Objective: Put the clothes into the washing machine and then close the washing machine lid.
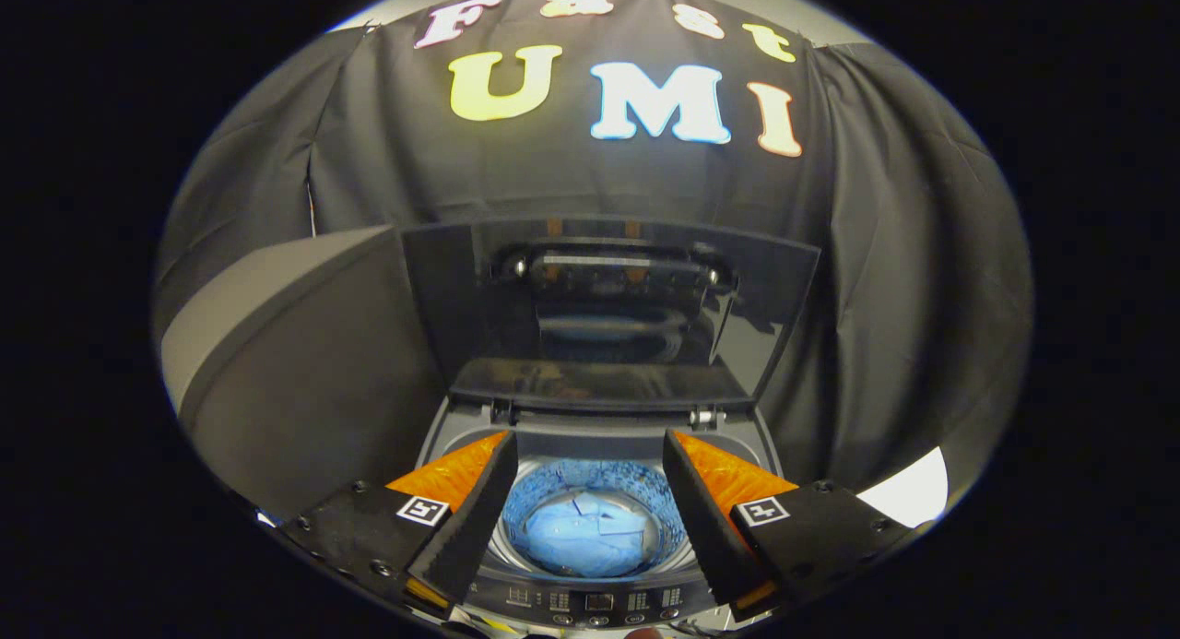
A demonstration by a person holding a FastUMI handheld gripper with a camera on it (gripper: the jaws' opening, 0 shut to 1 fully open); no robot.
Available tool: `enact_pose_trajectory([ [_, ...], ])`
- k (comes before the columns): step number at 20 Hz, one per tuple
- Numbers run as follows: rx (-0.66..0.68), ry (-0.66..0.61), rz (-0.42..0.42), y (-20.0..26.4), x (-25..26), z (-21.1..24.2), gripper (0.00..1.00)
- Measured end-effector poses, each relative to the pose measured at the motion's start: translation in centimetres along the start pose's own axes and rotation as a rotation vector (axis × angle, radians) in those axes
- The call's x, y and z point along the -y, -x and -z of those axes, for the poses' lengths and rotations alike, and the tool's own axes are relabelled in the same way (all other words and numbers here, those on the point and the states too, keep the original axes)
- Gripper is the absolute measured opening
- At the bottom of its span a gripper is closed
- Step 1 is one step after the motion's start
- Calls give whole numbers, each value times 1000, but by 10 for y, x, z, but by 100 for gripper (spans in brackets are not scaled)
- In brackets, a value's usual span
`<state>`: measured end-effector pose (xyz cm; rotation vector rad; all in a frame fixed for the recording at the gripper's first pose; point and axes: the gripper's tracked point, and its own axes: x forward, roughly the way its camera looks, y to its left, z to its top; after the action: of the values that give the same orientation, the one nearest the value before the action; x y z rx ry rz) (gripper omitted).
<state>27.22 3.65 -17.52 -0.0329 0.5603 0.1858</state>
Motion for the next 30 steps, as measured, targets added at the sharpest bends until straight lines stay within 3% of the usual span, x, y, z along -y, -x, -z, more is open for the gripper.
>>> enact_pose_trajectory([
  [6,215,-10,-18,3,-1,-71,97],
  [13,338,-8,-31,-11,-2,-122,97],
  [24,364,-46,5,-75,15,-164,97],
  [30,309,-53,9,-105,18,-154,97],
])
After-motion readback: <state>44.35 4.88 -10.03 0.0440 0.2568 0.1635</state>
